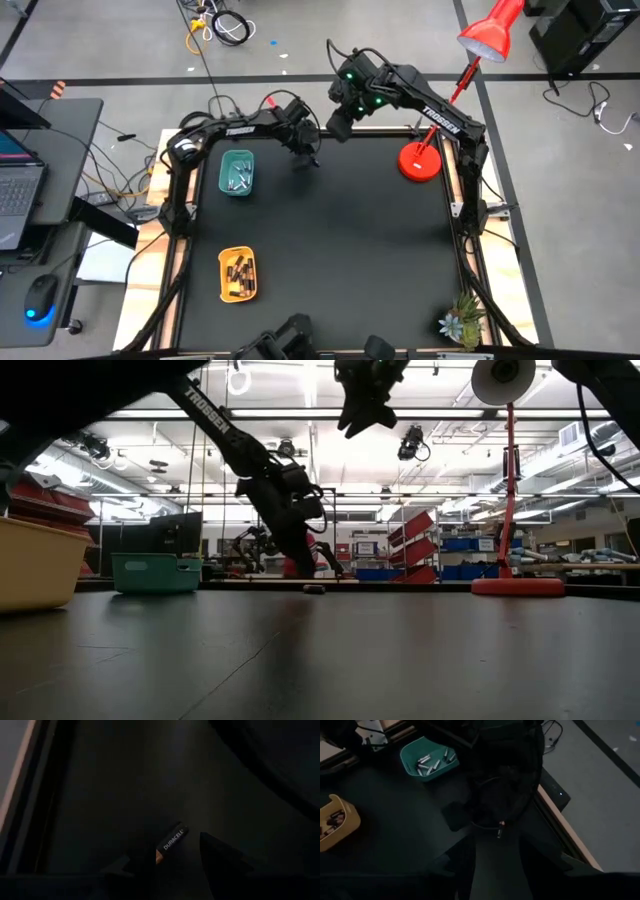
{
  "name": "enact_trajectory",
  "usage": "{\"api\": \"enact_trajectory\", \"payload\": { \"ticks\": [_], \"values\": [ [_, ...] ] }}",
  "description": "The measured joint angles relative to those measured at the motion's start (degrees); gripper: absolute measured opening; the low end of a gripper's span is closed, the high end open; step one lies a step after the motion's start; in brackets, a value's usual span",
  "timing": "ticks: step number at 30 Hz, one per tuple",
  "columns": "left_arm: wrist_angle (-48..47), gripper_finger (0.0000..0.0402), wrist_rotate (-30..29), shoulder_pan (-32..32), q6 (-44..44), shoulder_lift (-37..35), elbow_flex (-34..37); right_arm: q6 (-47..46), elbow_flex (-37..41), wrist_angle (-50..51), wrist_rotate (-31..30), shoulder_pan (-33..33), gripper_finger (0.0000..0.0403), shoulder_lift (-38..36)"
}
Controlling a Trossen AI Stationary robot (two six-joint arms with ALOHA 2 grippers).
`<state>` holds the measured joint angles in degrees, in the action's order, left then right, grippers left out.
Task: Sort batteries
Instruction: Put the black and yellow battery into the yellow bin
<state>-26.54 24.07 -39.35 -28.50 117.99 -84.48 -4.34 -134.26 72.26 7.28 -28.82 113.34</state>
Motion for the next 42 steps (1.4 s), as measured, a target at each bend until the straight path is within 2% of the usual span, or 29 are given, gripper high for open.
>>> {"api": "enact_trajectory", "payload": {
  "ticks": [8,15,22,27,34,39,42],
  "values": [
    [3.6,0.0158,1.2,-0.1,0.0,2.2,0.0,-0.1,0.0,0.3,-0.2,0.0,0.0158,-0.1],
    [1.2,0.0158,1.8,-0.1,-0.1,3.8,0.0,-0.2,0.0,1.9,-0.2,0.0,0.0158,-0.1],
    [-0.4,0.0157,-3.7,0.0,0.0,3.9,0.0,-0.2,0.0,2.2,-0.2,0.0,0.0158,-0.1],
    [-2.8,0.0130,-6.6,0.1,0.5,3.9,-0.1,0.0,0.0,2.4,-0.2,0.0,0.0158,-0.7],
    [-4.4,0.0117,-8.2,0.1,11.4,3.6,-0.8,-0.2,0.0,2.3,-2.0,-1.2,0.0158,-3.0],
    [-7.9,0.0118,-8.0,0.0,17.9,3.6,-6.5,-0.2,0.0,2.4,-3.3,-2.1,0.0158,-3.6],
    [-14.2,0.0118,-7.4,0.1,22.9,3.5,-9.6,-0.1,0.0,3.1,-3.4,-2.2,0.0158,-3.5]
  ]
}}
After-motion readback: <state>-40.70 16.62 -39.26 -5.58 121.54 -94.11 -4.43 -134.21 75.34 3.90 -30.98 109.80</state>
